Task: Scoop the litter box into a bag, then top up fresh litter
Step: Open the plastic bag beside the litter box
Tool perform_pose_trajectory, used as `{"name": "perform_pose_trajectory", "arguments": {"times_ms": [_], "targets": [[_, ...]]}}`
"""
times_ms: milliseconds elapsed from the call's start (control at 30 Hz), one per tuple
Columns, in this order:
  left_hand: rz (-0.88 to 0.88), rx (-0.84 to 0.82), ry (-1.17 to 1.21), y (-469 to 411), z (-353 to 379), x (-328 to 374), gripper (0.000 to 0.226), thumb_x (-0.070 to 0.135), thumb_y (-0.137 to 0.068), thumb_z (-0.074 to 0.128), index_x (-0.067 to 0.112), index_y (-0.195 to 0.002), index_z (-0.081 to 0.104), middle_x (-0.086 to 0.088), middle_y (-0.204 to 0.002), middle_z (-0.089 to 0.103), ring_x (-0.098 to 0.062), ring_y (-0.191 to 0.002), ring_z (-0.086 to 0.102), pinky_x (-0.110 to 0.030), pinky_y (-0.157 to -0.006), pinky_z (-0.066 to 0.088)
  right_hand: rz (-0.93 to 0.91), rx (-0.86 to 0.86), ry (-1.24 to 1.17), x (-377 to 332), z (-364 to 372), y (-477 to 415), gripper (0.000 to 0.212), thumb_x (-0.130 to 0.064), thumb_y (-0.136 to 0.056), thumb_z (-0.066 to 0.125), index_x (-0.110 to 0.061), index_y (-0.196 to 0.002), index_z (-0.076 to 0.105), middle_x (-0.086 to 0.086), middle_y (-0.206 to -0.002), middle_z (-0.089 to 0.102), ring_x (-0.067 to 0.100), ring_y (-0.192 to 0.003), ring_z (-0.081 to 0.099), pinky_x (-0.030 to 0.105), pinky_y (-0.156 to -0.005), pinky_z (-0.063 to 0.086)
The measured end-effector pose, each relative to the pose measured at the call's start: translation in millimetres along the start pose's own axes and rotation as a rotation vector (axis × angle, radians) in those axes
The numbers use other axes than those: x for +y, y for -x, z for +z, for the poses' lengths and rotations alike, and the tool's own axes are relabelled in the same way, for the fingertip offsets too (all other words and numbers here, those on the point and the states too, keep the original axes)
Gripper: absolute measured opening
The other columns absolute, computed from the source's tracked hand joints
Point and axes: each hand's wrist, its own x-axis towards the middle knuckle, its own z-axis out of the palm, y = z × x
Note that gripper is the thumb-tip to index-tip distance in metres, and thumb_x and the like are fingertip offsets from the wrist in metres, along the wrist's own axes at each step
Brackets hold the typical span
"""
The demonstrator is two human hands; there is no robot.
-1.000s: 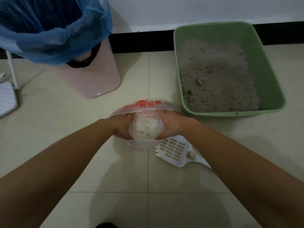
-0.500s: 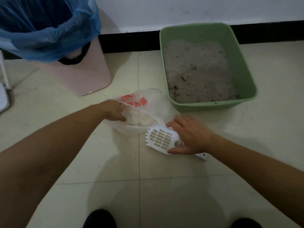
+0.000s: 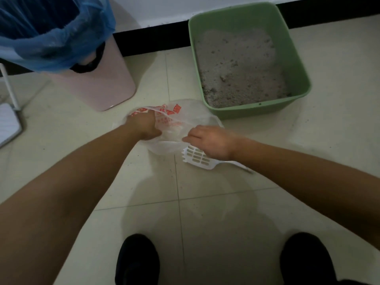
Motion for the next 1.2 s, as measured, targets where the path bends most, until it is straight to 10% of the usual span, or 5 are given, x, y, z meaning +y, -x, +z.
{"name": "perform_pose_trajectory", "arguments": {"times_ms": [167,367,533,800,1200], "targets": [[0.074,-0.067,-0.188,4.0,13.0,-10.8,0.087,0.050,-0.086,0.058,0.015,-0.152,0.015,-0.009,-0.136,0.054,-0.028,-0.121,0.053,-0.038,-0.101,0.043,0.284,-0.140,0.059,0.4,-6.6,-45.8,0.057,0.001,-0.087,0.054,-0.008,-0.142,0.042,0.012,-0.131,0.053,0.027,-0.109,0.058,0.037,-0.084,0.053],[0.194,-0.100,-0.311,8.1,39.4,-46.7,0.108,0.032,-0.083,0.067,0.012,-0.152,-0.013,-0.019,-0.151,0.023,-0.032,-0.138,0.028,-0.038,-0.111,0.031,0.569,-0.200,0.048,9.6,-7.8,-97.0,0.086,-0.069,-0.093,0.040,-0.013,-0.155,0.016,0.020,-0.155,0.026,0.039,-0.129,0.044,0.047,-0.095,0.045],[0.197,-0.225,-0.114,-6.4,56.1,-70.6,0.122,0.041,-0.079,0.072,0.023,-0.148,-0.028,-0.011,-0.159,-0.020,-0.029,-0.148,-0.010,-0.041,-0.121,0.006,0.466,-0.484,0.050,25.9,0.1,-131.7,0.143,-0.070,-0.058,0.081,-0.023,-0.156,-0.013,0.017,-0.162,-0.012,0.042,-0.147,0.012,0.050,-0.118,0.025],[-0.088,-0.102,1.092,-43.1,32.1,-85.0,0.035,0.013,-0.083,0.068,0.017,-0.118,0.068,-0.001,-0.120,0.067,-0.016,-0.111,0.062,-0.035,-0.103,0.046,0.390,-0.585,-0.007,55.5,22.7,-134.2,0.158,-0.066,-0.051,0.086,-0.016,-0.153,-0.022,0.012,-0.163,-0.020,0.030,-0.150,-0.014,0.038,-0.120,-0.005],[-0.376,0.135,1.409,-43.4,-4.5,-73.3,0.027,0.020,-0.078,0.069,0.001,-0.098,0.072,-0.008,-0.085,0.067,-0.019,-0.075,0.055,-0.029,-0.061,0.041,0.372,-0.300,-0.156,45.1,-5.9,-115.8,0.098,-0.019,-0.088,0.070,-0.013,-0.158,0.003,0.009,-0.164,0.006,0.027,-0.148,0.019,0.034,-0.117,0.025]]}}
